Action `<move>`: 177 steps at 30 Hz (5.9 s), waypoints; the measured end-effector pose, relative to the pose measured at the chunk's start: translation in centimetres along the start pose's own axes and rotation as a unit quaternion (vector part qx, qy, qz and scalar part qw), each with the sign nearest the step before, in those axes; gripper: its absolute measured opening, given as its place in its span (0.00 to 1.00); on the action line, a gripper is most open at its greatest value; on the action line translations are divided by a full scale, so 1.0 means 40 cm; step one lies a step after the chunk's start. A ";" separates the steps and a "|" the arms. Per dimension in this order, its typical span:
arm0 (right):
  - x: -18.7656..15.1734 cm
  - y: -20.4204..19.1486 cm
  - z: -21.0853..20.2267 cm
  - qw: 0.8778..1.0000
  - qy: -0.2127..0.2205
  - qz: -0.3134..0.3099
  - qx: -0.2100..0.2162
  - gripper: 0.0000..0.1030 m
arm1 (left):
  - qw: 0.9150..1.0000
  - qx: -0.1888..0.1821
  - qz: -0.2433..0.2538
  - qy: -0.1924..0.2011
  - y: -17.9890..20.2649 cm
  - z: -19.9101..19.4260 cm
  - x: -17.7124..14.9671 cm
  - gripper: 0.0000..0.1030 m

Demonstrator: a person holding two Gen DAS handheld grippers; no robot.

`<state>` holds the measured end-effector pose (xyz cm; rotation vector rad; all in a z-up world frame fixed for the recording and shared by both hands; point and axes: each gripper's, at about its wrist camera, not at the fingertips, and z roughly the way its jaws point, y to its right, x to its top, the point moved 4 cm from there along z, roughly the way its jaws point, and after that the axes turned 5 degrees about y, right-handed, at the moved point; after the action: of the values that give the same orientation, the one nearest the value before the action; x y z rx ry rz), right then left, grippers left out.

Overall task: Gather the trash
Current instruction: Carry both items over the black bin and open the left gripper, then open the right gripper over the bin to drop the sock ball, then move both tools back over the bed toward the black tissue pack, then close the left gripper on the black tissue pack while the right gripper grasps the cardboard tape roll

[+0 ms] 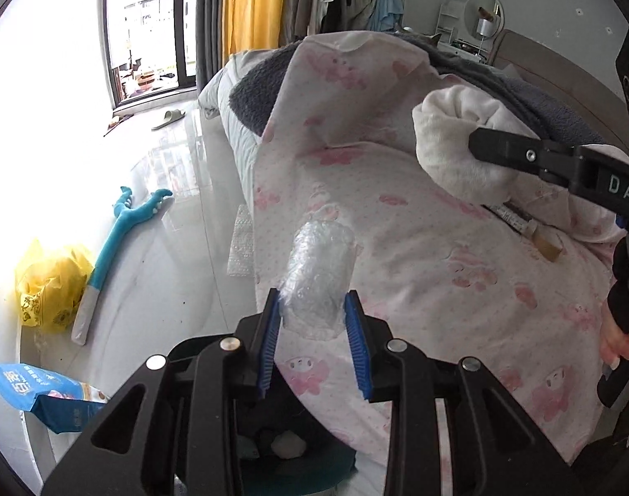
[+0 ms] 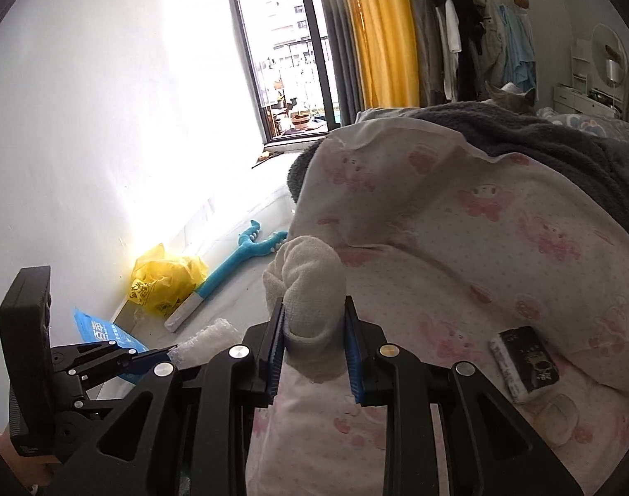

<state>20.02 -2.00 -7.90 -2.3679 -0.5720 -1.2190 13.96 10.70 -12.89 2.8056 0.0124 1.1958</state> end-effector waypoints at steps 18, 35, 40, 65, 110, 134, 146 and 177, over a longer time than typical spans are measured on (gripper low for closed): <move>-0.049 -0.287 0.123 0.995 -0.040 -0.059 0.066 0.25 | 0.987 0.026 -0.034 -0.157 -0.231 0.050 -0.199 0.33; -0.175 -0.389 0.251 0.986 -0.116 -0.093 0.071 0.25 | 0.981 0.030 -0.068 -0.177 -0.347 0.003 -0.242 0.66; -0.217 -0.397 0.302 0.983 -0.146 -0.099 0.057 0.25 | 0.986 0.037 -0.076 -0.141 -0.366 -0.030 -0.216 0.72; -0.445 -0.381 0.429 0.950 -0.303 -0.074 0.030 0.27 | 0.989 0.051 -0.108 0.089 -0.389 -0.216 -0.045 0.78; -0.091 0.109 -0.019 0.997 -0.028 -0.011 -0.069 0.85 | 0.980 -0.013 -0.048 0.193 0.065 -0.143 0.176 0.93; -0.215 0.480 -0.121 0.982 -0.076 0.067 -0.157 0.80 | 0.985 -0.102 -0.025 0.134 0.334 0.029 0.185 0.92; -0.242 0.501 -0.102 0.986 -0.098 0.077 -0.115 0.53 | 0.986 -0.130 0.055 0.091 0.436 0.120 0.174 0.91; -0.195 0.623 -0.285 0.986 -0.036 0.134 -0.095 0.45 | 0.945 -0.230 0.228 -0.049 0.608 0.410 0.162 0.85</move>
<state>21.58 -30.05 -12.60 -2.5543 -0.1536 -1.1136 29.58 -14.55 -17.42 2.4999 -0.8487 0.9584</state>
